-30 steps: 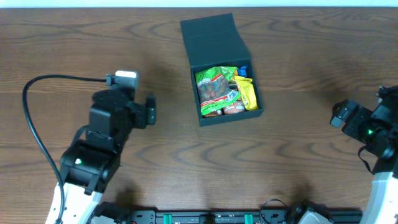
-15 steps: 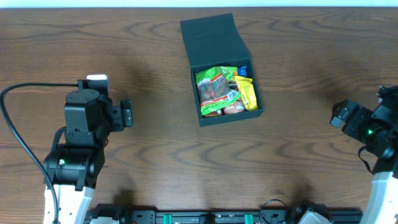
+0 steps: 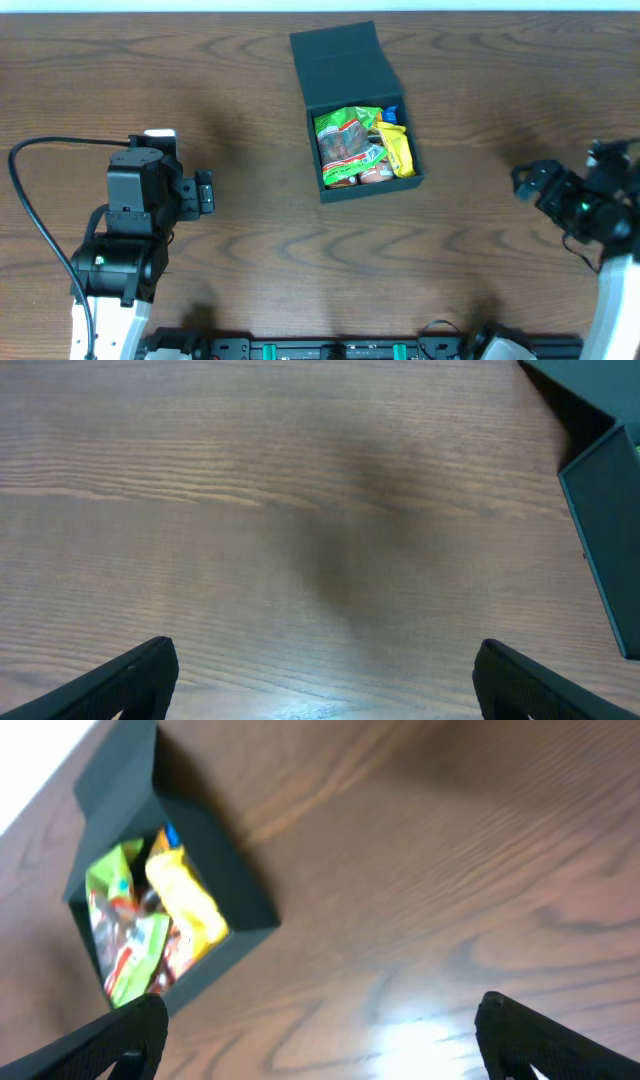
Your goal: Pack container
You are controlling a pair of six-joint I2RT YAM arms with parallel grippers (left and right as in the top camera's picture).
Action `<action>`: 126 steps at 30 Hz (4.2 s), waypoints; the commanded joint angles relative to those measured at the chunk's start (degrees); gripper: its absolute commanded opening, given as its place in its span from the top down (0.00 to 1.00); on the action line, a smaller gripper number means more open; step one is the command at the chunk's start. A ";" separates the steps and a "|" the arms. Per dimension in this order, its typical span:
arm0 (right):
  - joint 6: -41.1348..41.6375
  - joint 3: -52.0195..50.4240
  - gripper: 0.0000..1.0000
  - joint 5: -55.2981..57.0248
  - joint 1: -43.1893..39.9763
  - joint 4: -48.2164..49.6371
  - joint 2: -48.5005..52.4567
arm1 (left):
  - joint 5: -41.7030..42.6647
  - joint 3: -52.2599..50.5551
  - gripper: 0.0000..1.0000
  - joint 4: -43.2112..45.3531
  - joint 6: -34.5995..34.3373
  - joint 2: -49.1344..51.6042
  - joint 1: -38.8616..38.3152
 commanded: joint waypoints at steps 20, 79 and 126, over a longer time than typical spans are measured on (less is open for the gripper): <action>-19.41 37.51 0.01 30.45 36.11 -5.18 44.54 | 0.02 -0.33 0.05 -0.13 0.98 -0.42 0.24; -2.51 22.05 0.98 14.03 38.58 5.55 47.52 | 0.02 -0.33 0.05 -0.13 0.98 -0.42 0.24; 14.27 -13.25 0.66 18.12 55.54 16.74 4.50 | 0.02 -0.33 0.05 -0.13 0.98 -0.42 0.24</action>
